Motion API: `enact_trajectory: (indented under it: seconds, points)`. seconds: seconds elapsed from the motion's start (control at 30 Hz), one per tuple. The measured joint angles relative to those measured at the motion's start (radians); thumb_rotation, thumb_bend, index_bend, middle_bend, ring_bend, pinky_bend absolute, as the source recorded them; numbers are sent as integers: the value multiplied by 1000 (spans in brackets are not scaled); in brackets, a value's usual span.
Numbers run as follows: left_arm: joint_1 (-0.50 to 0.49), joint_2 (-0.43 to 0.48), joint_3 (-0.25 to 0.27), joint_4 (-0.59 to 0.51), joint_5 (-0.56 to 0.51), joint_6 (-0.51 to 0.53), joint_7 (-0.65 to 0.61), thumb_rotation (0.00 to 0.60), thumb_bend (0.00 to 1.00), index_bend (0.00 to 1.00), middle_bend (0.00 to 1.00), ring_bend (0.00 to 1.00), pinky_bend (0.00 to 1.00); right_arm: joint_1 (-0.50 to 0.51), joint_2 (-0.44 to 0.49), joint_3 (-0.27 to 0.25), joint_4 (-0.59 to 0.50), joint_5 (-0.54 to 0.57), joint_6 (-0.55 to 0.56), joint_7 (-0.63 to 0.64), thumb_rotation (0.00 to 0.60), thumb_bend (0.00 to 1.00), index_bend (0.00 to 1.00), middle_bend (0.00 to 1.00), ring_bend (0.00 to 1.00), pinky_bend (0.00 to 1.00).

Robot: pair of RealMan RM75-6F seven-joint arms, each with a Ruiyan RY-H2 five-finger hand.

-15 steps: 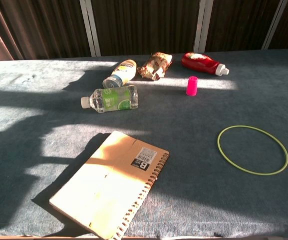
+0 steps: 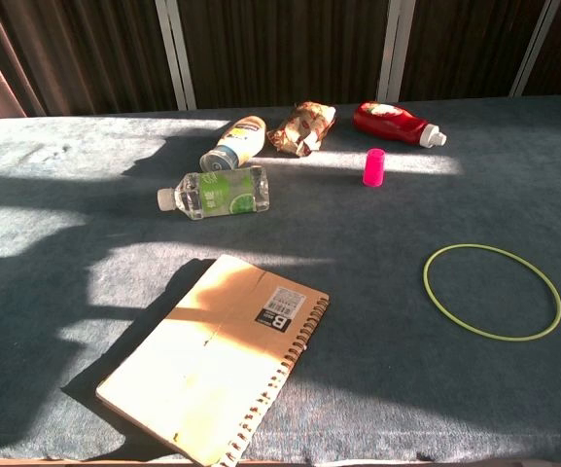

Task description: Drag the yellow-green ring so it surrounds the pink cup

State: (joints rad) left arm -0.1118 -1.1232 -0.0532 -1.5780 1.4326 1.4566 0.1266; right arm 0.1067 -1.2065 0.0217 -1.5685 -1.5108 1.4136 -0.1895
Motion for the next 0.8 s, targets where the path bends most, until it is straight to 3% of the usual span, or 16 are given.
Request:
enact_trajectory:
  seconds: [0.1, 0.2, 0.4, 0.8]
  points:
    - [-1, 0, 1, -1, 1, -3, 1, 600, 521, 263, 107, 54, 207, 1, -6, 1, 11, -13, 11, 4, 600, 104, 347, 498, 660, 704]
    - [2, 2, 1, -9, -6, -4, 4, 600, 522, 271, 108, 55, 215, 8, -12, -5, 28, -44, 21, 38, 600, 106, 458, 666, 843, 834]
    - [9, 3, 2, -21, -2, 8, 18, 600, 521, 278, 109, 55, 219, 56, 28, -37, -5, -57, -112, 124, 600, 160, 571, 802, 969, 932]
    - [10, 5, -1, -28, -7, 7, 14, 600, 525, 285, 111, 55, 226, 181, 6, -52, 5, -30, -333, 194, 600, 314, 650, 830, 994, 957]
